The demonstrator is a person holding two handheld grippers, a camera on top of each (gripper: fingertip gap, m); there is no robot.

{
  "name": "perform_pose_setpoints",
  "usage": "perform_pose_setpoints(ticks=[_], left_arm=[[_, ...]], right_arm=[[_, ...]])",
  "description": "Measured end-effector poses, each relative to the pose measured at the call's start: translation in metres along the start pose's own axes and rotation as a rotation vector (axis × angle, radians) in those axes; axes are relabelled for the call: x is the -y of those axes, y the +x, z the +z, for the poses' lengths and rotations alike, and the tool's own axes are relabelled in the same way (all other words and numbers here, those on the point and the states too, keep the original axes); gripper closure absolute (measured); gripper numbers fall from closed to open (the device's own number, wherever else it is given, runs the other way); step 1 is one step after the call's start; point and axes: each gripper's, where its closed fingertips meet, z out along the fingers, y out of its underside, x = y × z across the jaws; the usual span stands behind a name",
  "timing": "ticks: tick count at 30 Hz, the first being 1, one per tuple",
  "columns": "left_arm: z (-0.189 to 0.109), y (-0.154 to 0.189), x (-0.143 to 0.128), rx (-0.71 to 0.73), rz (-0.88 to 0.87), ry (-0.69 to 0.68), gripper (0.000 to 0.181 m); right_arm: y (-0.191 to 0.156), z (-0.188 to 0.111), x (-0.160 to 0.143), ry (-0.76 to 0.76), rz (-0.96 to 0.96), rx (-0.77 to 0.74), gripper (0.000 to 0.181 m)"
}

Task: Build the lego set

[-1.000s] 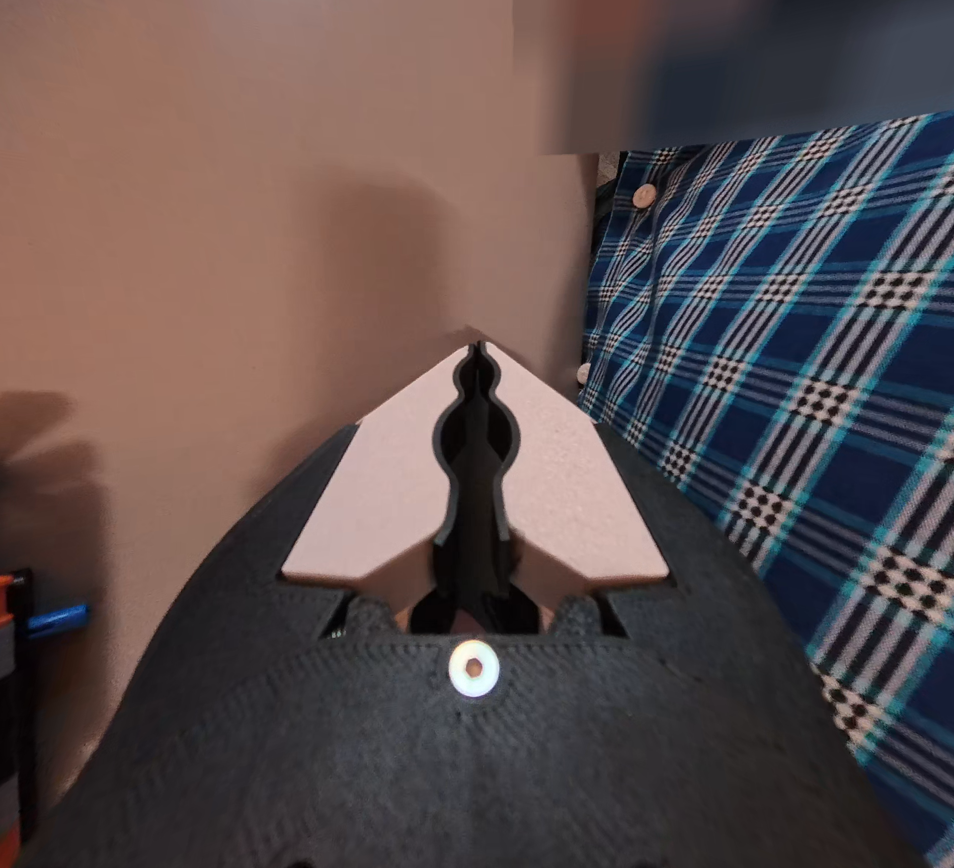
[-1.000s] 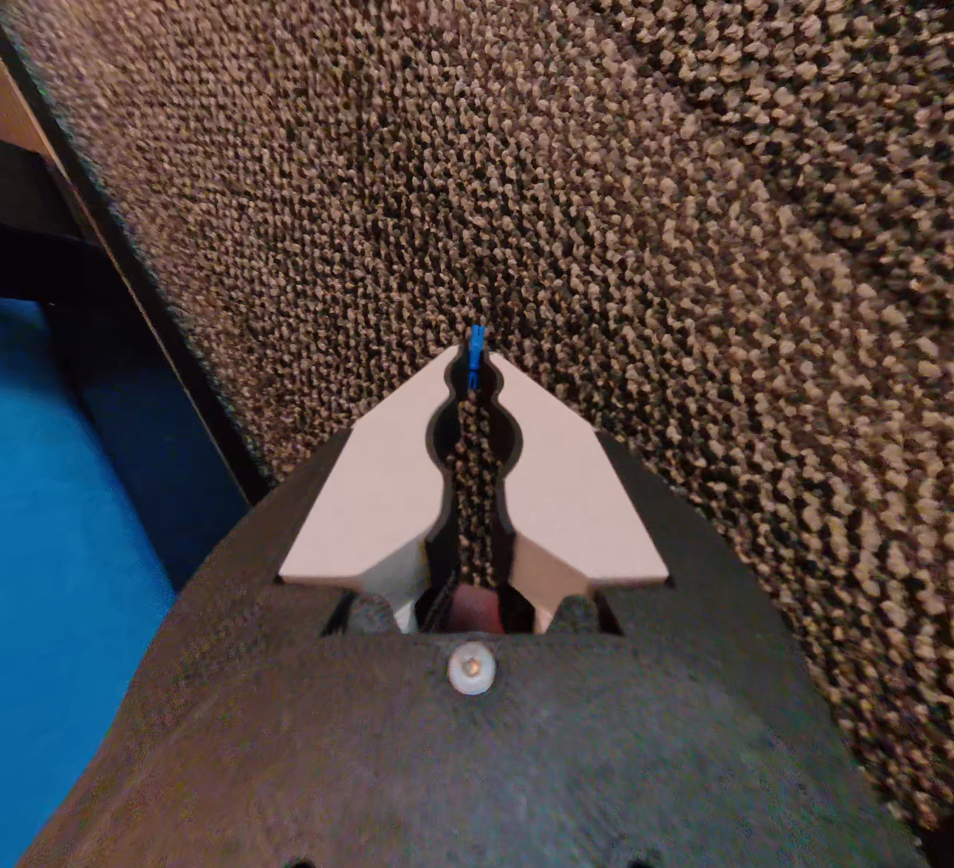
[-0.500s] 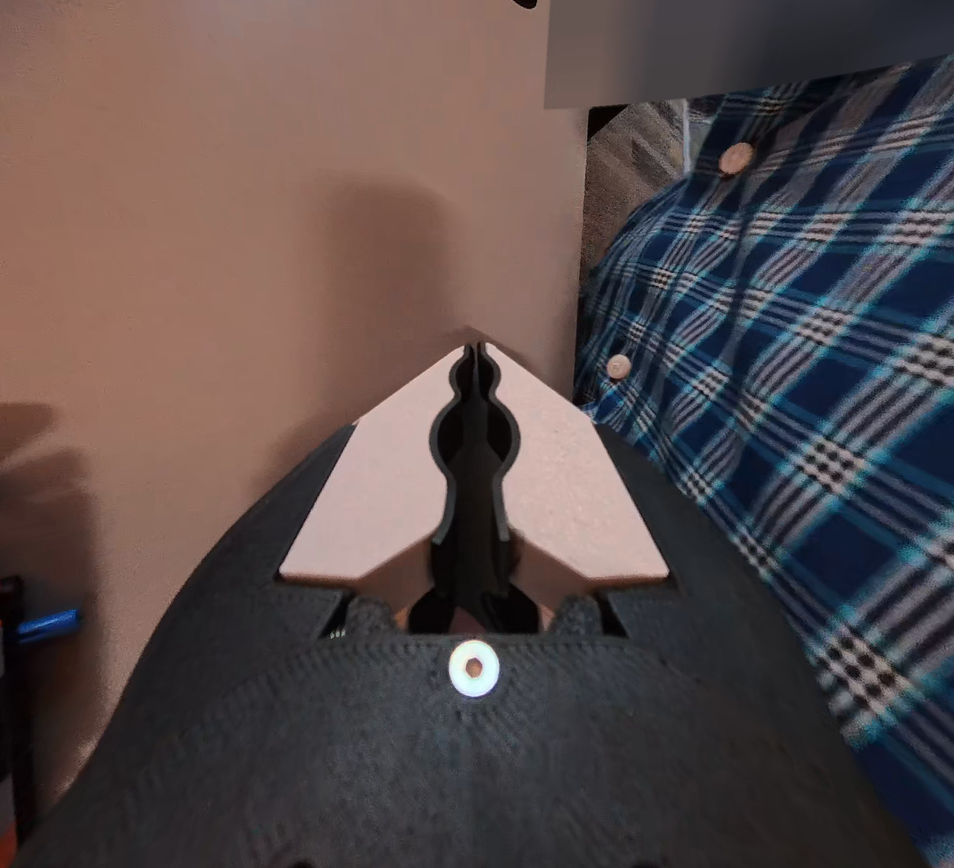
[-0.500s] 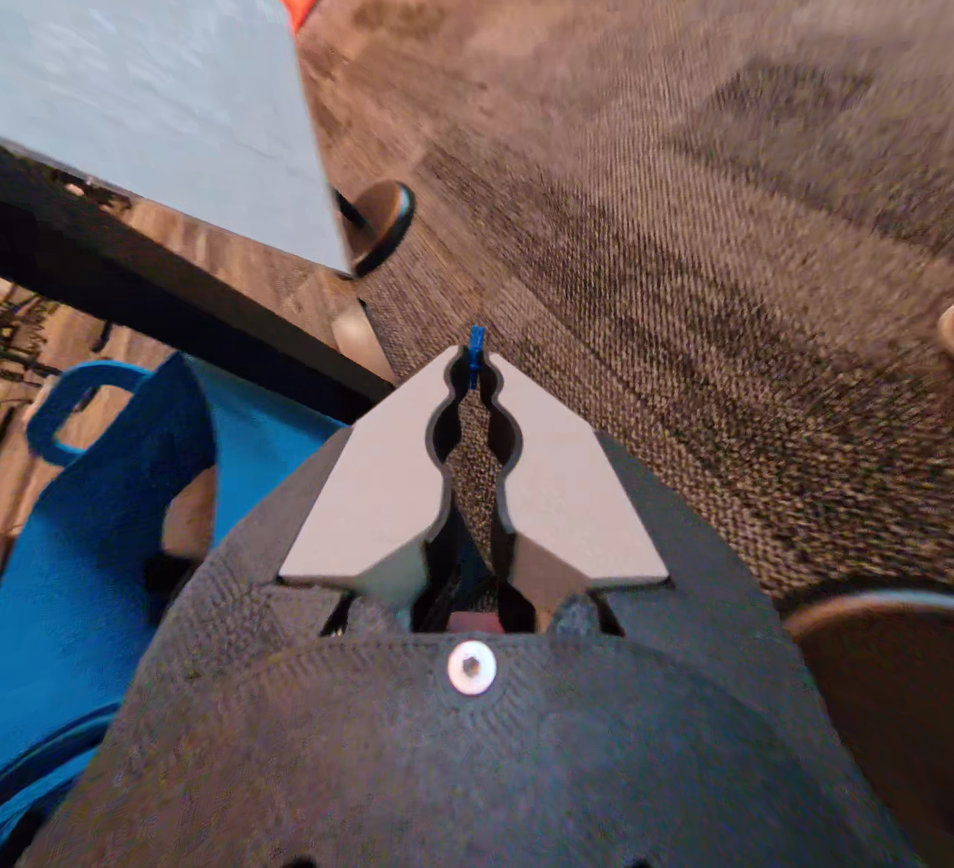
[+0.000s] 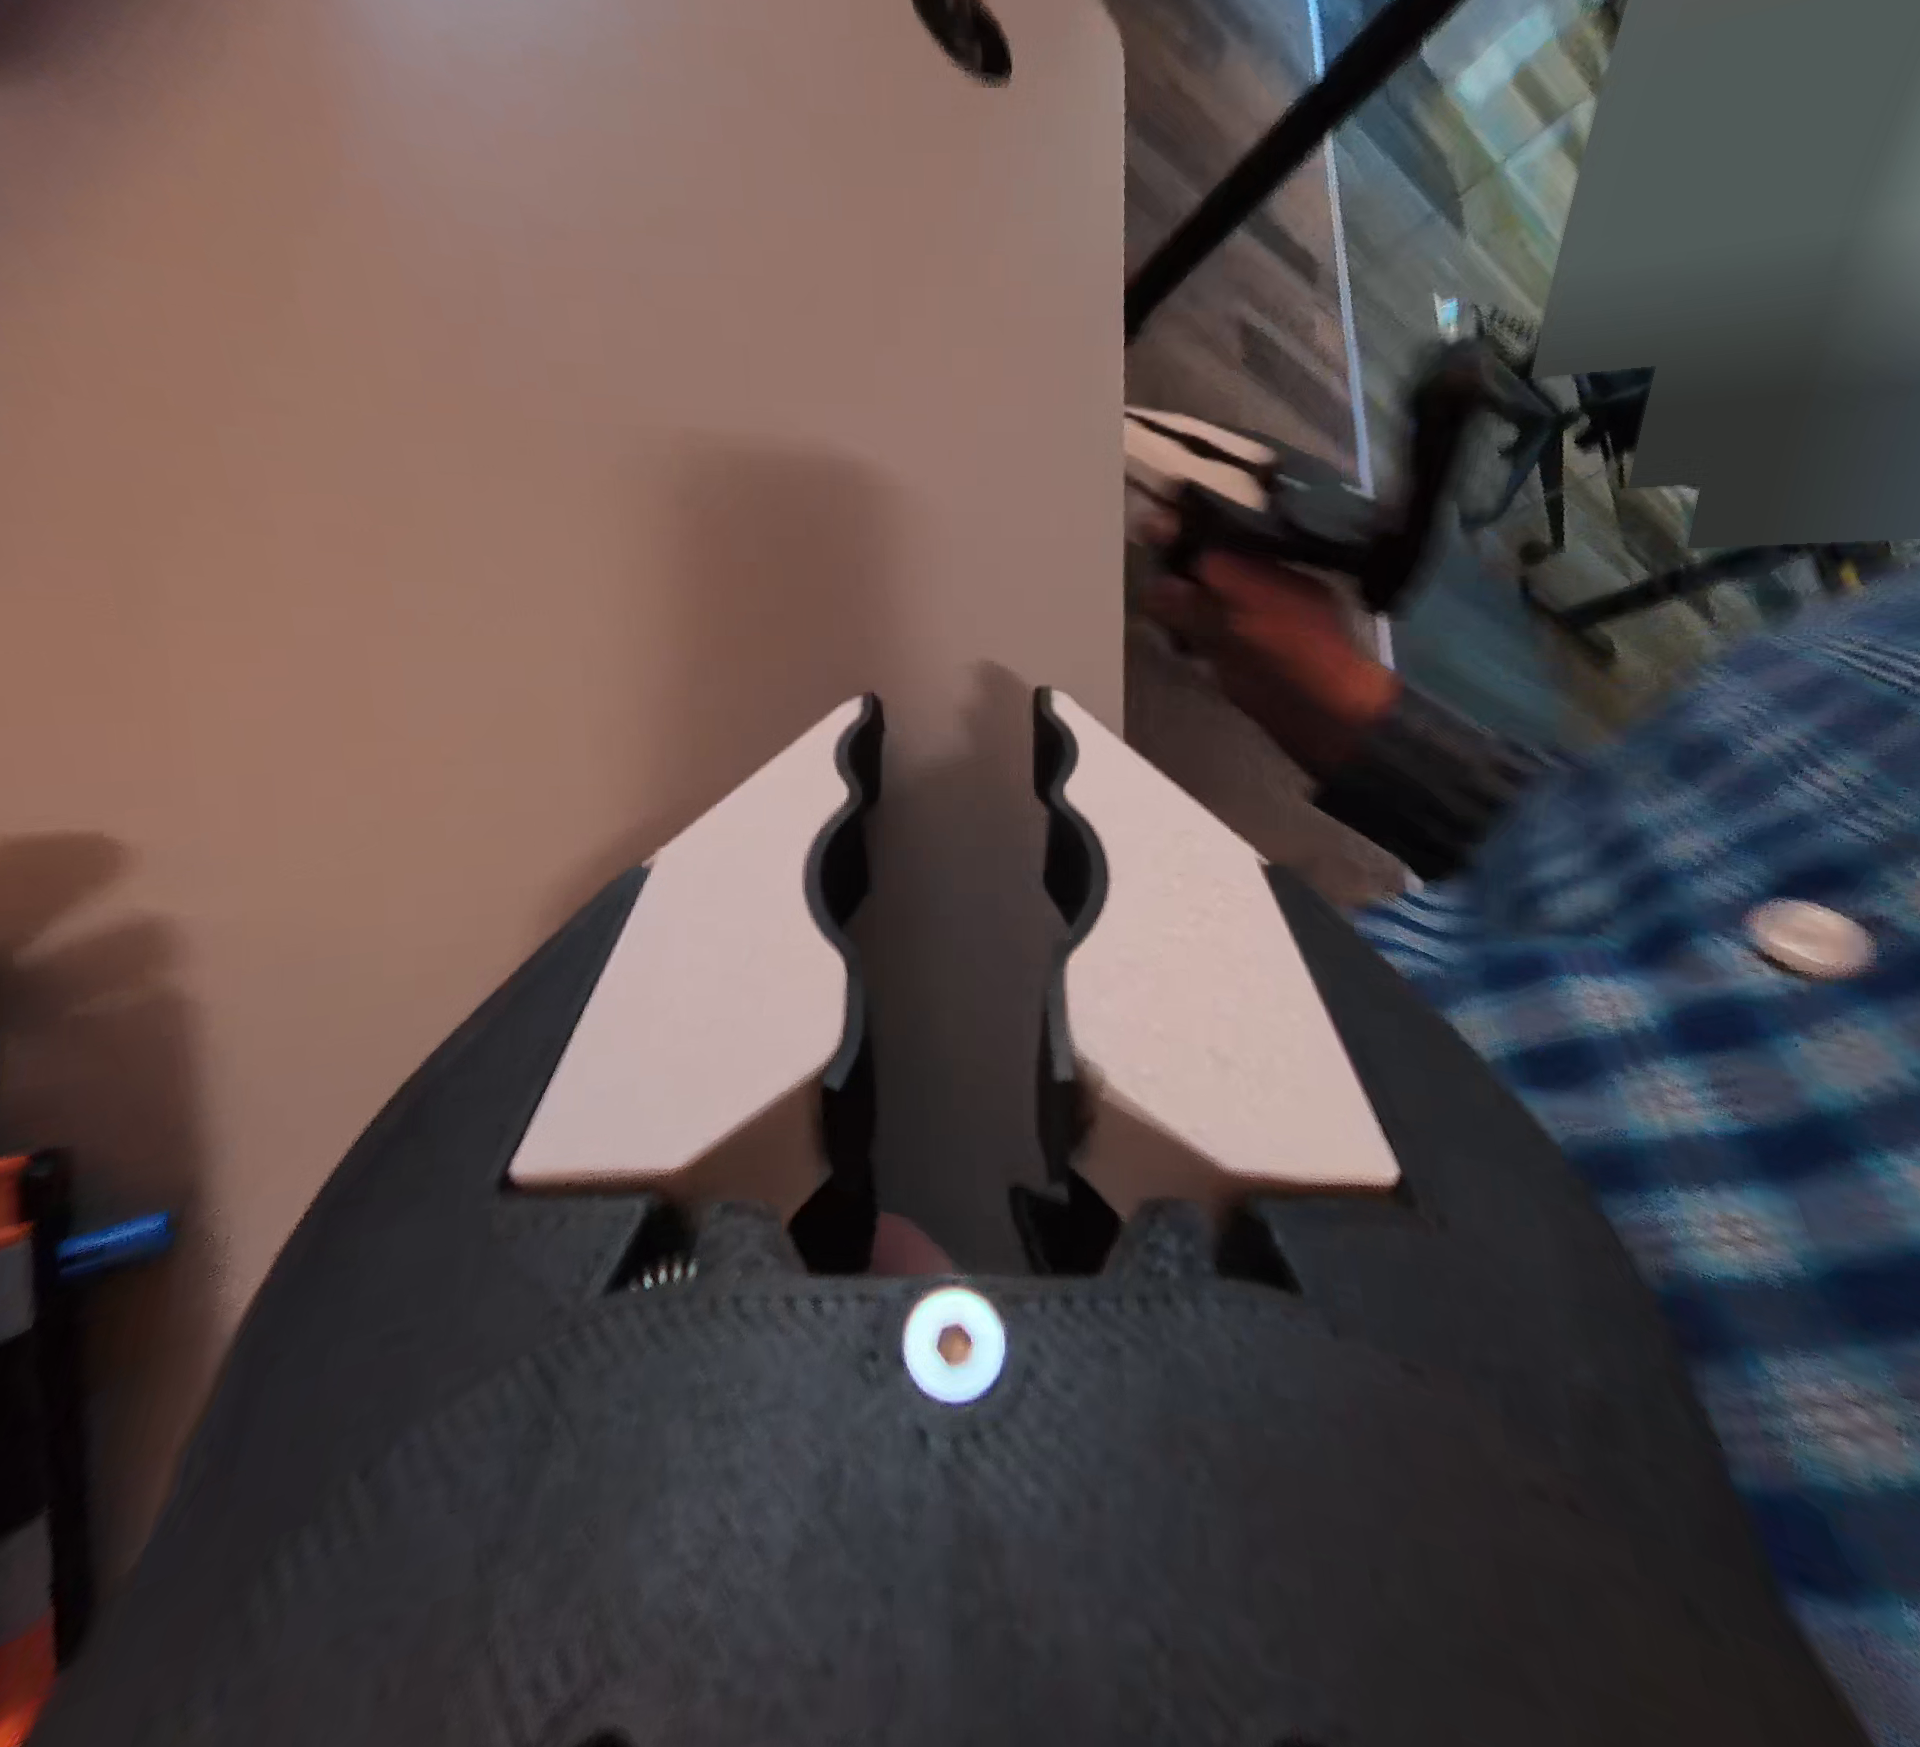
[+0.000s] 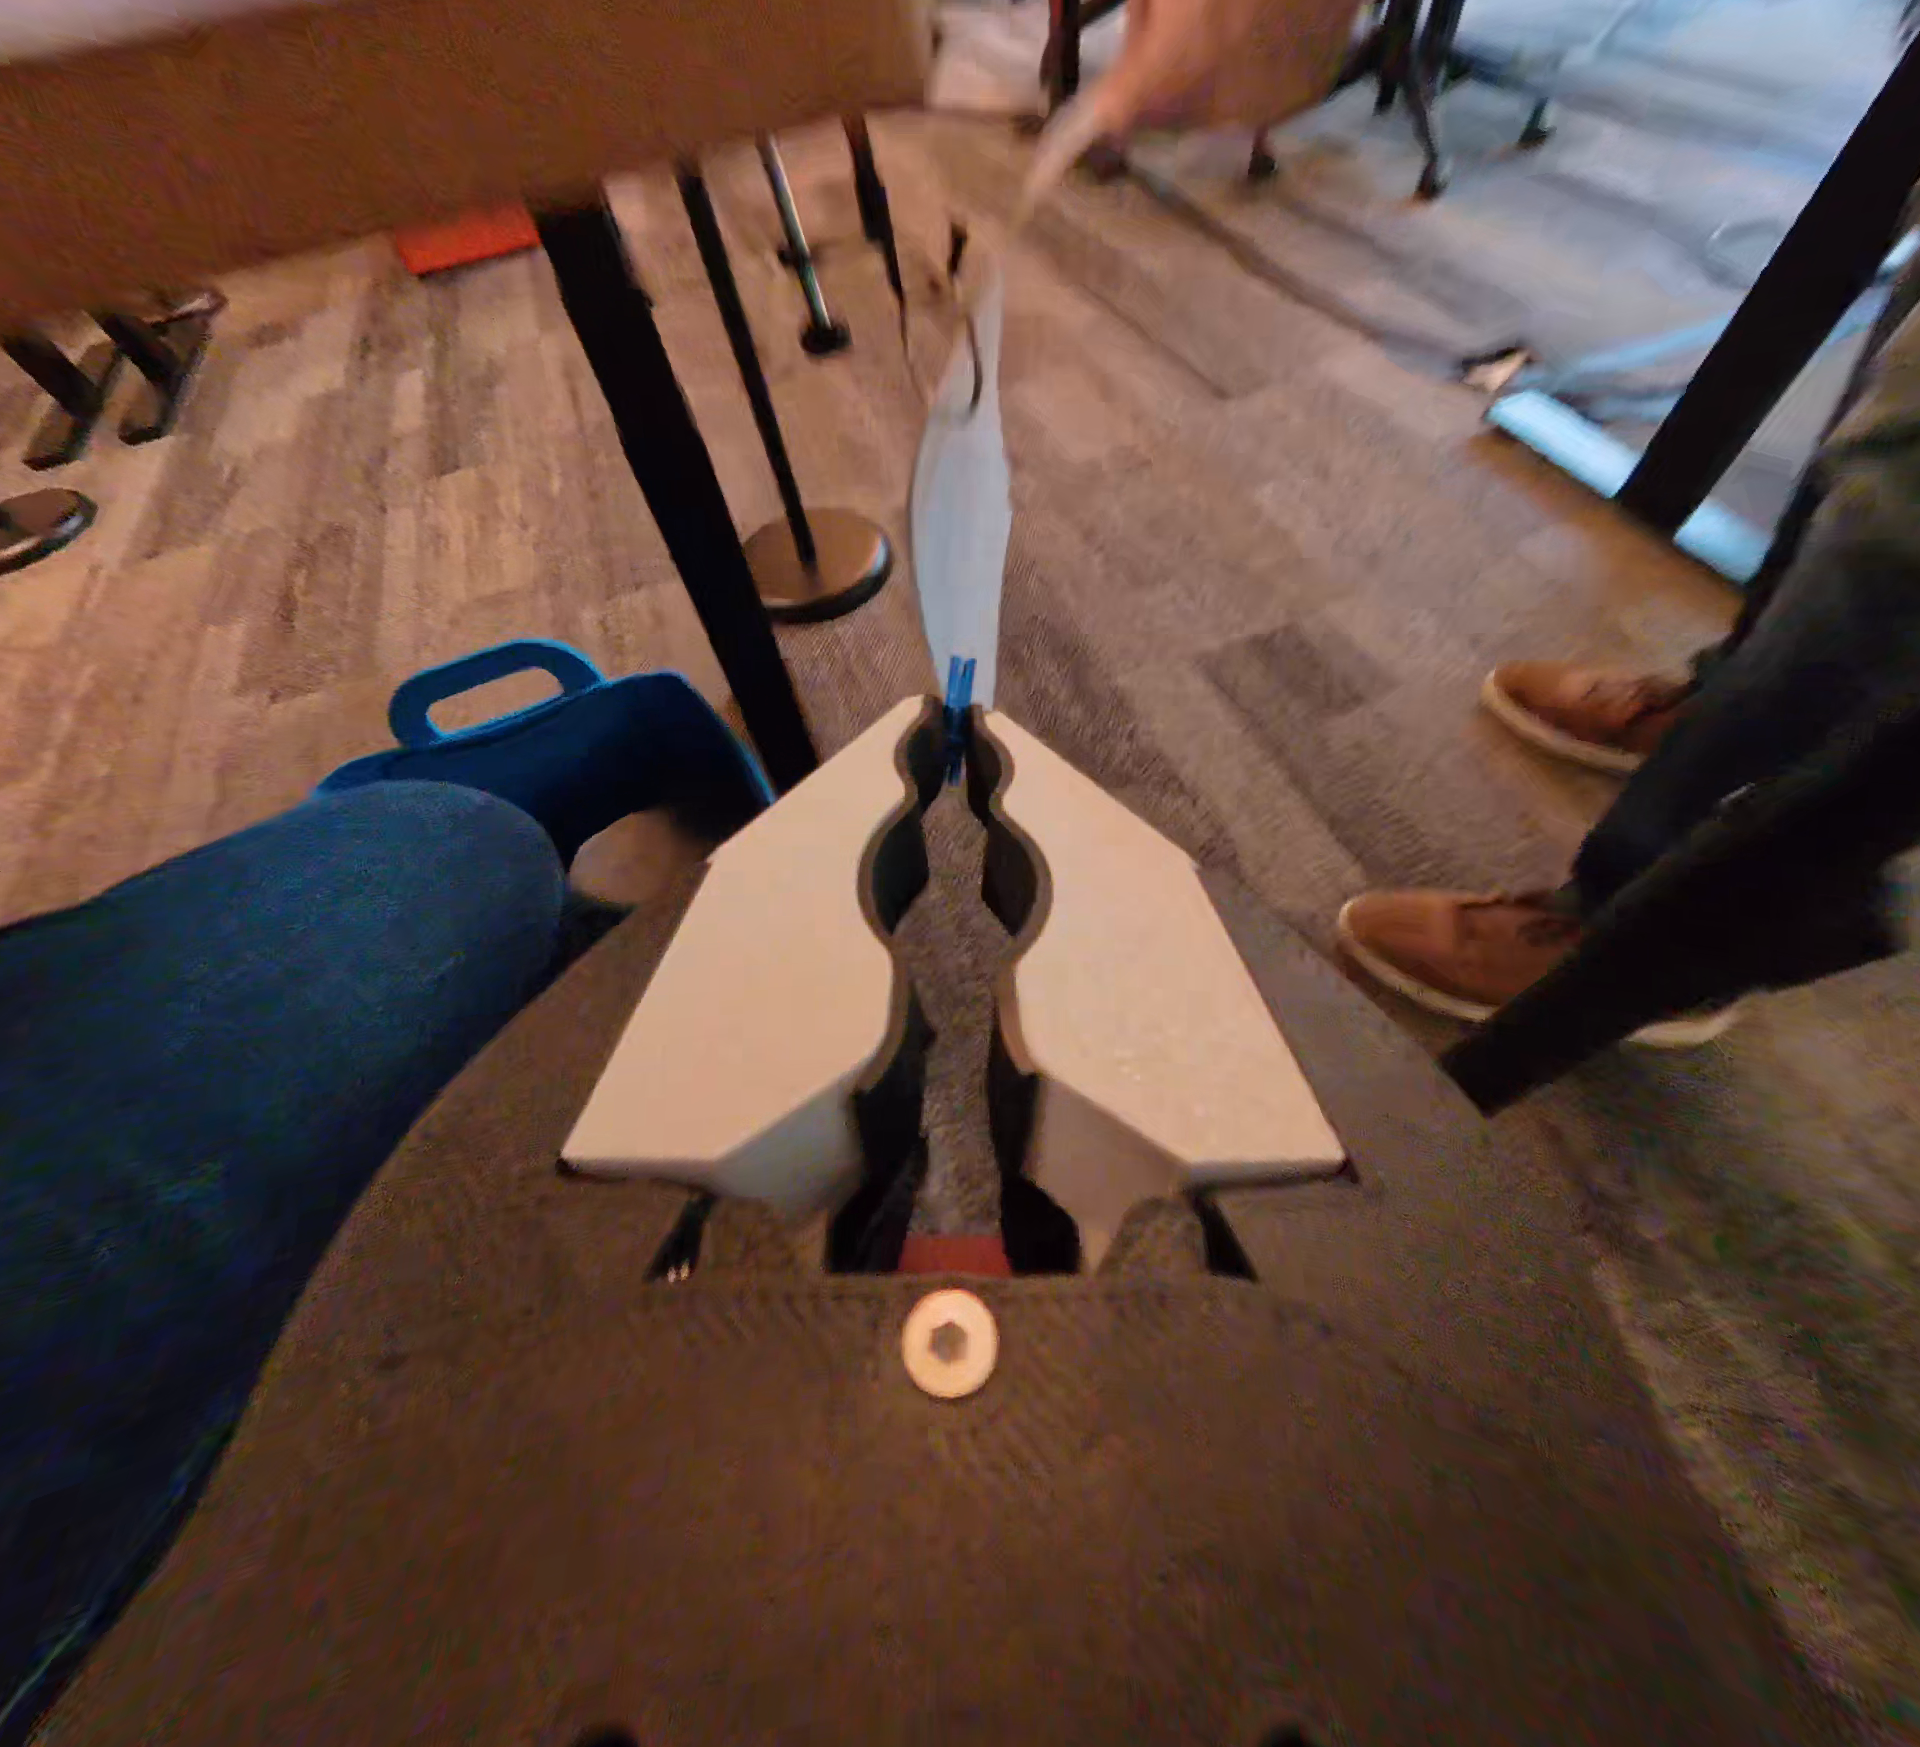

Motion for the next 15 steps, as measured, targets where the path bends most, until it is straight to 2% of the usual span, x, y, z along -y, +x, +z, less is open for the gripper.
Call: perform_pose_setpoints(ticks=[4, 6, 8, 10, 12, 15], left_arm=[[-0.010, 0.010, 0.012, 0.011, 0.106, 0.117, 0.147], [-0.020, 0.020, 0.018, 0.002, 0.169, 0.198, 0.144], [-0.031, 0.031, 0.019, -0.002, 0.198, 0.252, 0.143], [-0.048, 0.045, 0.015, -0.002, 0.233, 0.294, 0.143], [-0.072, 0.049, 0.008, 0.065, 0.282, 0.332, 0.144], [-0.124, 0.042, -0.002, 0.207, 0.296, 0.417, 0.148]], right_arm=[[-0.034, -0.044, 0.104, 0.170, -0.245, 0.014, 0.179], [-0.069, -0.056, 0.155, 0.273, -0.350, 0.070, 0.179], [-0.115, -0.060, 0.191, 0.350, -0.437, 0.159, 0.179], [-0.167, -0.055, 0.210, 0.381, -0.450, 0.301, 0.179], [-0.226, -0.044, 0.218, 0.374, -0.467, 0.468, 0.180], [-0.316, -0.024, 0.223, 0.309, -0.477, 0.726, 0.179]])
